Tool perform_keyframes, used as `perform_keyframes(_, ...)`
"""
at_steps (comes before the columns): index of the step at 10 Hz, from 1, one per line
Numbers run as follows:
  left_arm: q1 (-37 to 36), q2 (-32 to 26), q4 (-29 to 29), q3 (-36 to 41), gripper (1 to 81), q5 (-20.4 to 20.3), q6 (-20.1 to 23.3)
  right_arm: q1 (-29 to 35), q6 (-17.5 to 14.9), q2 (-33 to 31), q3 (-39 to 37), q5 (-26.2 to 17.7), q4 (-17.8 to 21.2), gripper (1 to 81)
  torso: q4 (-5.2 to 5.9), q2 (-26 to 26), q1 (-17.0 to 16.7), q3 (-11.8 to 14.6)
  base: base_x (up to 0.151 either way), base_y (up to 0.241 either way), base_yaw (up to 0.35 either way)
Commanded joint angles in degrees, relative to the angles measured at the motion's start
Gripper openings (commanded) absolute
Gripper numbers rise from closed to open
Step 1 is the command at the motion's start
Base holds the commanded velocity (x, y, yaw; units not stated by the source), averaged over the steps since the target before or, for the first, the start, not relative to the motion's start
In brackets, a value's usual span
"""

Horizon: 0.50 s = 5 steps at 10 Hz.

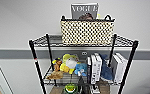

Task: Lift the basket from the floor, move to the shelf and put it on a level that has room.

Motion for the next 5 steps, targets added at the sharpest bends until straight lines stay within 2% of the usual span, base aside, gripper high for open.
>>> perform_keyframes(1,-2.3,6.5,3.0,-10.2,81.1,2.8,0.6,2.0,-0.4,5.3,-8.2,-2.2,-2.8,81.1,0.00,0.0,0.1,0.0,0.000,0.000,0.000)
perform_keyframes(5,-1.5,12.2,4.1,-17.1,81.1,2.2,0.6,0.5,-0.4,11.4,-14.0,0.3,-4.8,81.1,0.00,0.0,0.1,0.0,0.000,0.000,0.000)
